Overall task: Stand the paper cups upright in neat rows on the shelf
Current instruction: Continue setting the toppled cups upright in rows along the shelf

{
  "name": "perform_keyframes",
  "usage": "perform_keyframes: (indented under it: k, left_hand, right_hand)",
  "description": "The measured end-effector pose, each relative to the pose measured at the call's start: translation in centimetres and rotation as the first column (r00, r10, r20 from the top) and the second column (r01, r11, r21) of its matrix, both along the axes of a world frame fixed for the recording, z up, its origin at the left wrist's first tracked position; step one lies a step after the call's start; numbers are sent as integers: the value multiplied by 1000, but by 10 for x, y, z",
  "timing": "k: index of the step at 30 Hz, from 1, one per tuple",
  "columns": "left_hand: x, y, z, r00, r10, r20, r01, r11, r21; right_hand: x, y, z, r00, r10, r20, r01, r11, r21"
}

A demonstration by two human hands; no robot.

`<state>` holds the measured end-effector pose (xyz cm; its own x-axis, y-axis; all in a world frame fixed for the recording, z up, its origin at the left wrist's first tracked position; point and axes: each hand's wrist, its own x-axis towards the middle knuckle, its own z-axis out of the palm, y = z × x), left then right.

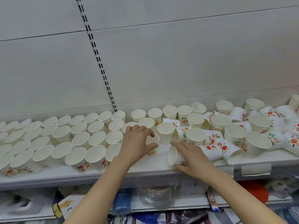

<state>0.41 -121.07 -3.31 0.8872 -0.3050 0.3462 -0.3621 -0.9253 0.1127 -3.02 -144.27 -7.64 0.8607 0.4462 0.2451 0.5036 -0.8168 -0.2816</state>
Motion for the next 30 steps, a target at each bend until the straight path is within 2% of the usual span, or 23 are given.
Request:
perform_keyframes:
  k: [1,3,5,9,12,17,23,26,30]
  left_hand:
    - [3,-3,5,1000,-3,4,3,999,-32]
    - [16,-11,14,1000,6,11,-5,996,-92]
    - [31,-21,21,1000,29,-11,-30,993,-117]
    - [64,-42,28,991,83,-107,-88,995,-46]
    - [87,-58,29,954,192,-229,-207,977,-45]
    - [117,-79,27,902,320,-291,-338,941,-12]
    - [125,-96,20,826,414,-382,-428,902,52]
    - [126,-99,18,784,442,-435,-486,874,11]
    - [131,-96,20,711,367,-600,-582,786,-209]
  right_hand:
    - [-2,5,1,1000,-27,-7,27,990,138]
    - [-8,21,-1,995,-71,-74,97,888,448]
    - [-14,38,-10,985,-95,-140,161,792,590]
    - [-13,54,-30,975,-117,-191,207,794,571]
    - [-6,48,-28,971,-110,-210,208,818,535]
    - [8,17,-18,992,-99,-72,120,903,413]
    - [8,26,-28,995,19,-101,21,925,380]
    - [9,32,-32,999,0,-55,21,922,386]
    - [15,27,-28,1000,3,-22,6,920,393]
